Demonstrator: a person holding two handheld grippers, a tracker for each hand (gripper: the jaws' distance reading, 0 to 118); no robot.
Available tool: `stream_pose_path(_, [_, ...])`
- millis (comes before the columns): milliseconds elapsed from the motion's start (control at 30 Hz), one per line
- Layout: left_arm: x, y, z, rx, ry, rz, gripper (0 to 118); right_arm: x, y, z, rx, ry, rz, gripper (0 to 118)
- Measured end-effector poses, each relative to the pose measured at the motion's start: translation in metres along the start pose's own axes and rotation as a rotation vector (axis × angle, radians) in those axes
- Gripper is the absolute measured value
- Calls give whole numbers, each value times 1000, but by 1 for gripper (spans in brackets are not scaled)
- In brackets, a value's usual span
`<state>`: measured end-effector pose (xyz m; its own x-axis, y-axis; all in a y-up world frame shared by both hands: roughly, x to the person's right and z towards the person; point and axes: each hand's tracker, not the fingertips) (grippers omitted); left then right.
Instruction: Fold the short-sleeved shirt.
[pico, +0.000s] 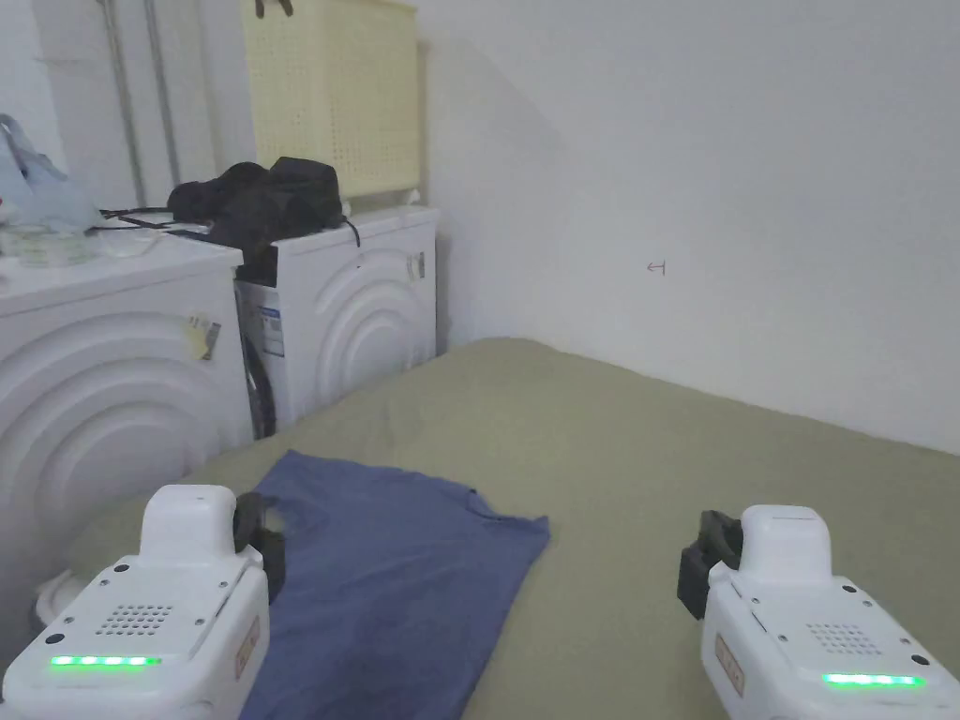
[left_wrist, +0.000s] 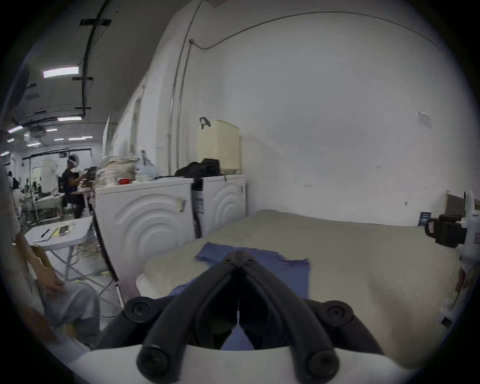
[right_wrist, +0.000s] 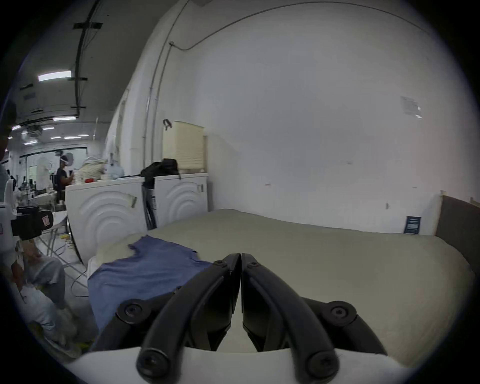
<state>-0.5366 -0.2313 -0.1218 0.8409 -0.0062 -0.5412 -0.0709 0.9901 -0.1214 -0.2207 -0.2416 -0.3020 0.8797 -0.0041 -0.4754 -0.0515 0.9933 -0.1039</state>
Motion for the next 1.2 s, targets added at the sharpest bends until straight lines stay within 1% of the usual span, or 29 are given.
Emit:
stream_pose_path(133, [1, 4, -32, -42, -20, 11, 0, -5, -2, -18, -8, 14, 1, 8])
stream_pose_path(200, [11, 9, -64, -106, -41, -39, 0, -4, -4, -30, -12, 12, 2, 8])
stream_pose_path(300, [26, 21, -125, -230, -130, -49, 0, 0, -9, -53, -12, -2, 25, 8])
stream_pose_path(433, [56, 29, -228, -490, -246, -119, 0, 7, -17, -89, -35, -10, 6, 8])
stream_pose_path(500, [71, 28, -283, -717, -290, -159, 0, 8, -24, -104, -44, -8, 8, 8])
stream_pose_path(533, [77, 23, -303, -780, -275, -164, 0, 9, -27, -110, -48, -7, 10, 8])
stream_pose_path(567, [82, 16, -329, -897, -299, -163, 0, 10, -31, -117, -55, -2, 11, 8])
stream_pose_path(633, [91, -1, -363, -1004, -385, -144, 1, 14, -39, -127, -75, 39, -3, 8])
stream_pose_path(667, [97, -10, -380, -1062, -403, -145, 14, 16, -42, -131, -82, 50, -12, 8])
stream_pose_path(700, [101, -18, -392, -1096, -388, -138, 56, 19, -47, -135, -93, 51, -13, 8])
stream_pose_path(733, [108, -26, -394, -1125, -352, -145, 92, 20, -49, -138, -105, 53, -10, 8])
stream_pose_path(767, [112, -35, -402, -1129, -353, -149, 111, 22, -52, -140, -109, 57, -8, 8])
stream_pose_path(800, [114, -40, -403, -1097, -367, -144, 114, 24, -55, -141, -109, 60, -4, 8])
stream_pose_path(833, [117, -45, -406, -1076, -415, -128, 114, 25, -56, -141, -111, 60, 1, 8])
stream_pose_path(933, [126, -68, -406, -1120, -428, -85, 114, 33, -61, -143, -122, 59, -1, 8])
stream_pose_path(967, [128, -76, -406, -1128, -439, -85, 112, 35, -63, -144, -126, 57, -2, 8])
stream_pose_path(1000, [132, -82, -403, -1144, -445, -87, 107, 36, -65, -145, -130, 50, -1, 8])
stream_pose_path(1067, [137, -97, -401, -1182, -452, -99, 90, 40, -68, -146, -141, 37, -9, 8])
stream_pose_path(1100, [139, -104, -400, -1201, -435, -131, 80, 42, -69, -146, -142, 34, -13, 8])
stream_pose_path(1133, [144, -106, -396, -1175, -389, -209, 77, 43, -70, -146, -145, 31, -17, 8])
stream_pose_path(1167, [146, -104, -392, -1133, -388, -258, 72, 44, -71, -145, -146, 29, -17, 8])
stream_pose_path(1200, [146, -101, -390, -1141, -409, -248, 36, 44, -71, -145, -148, 26, -16, 8])
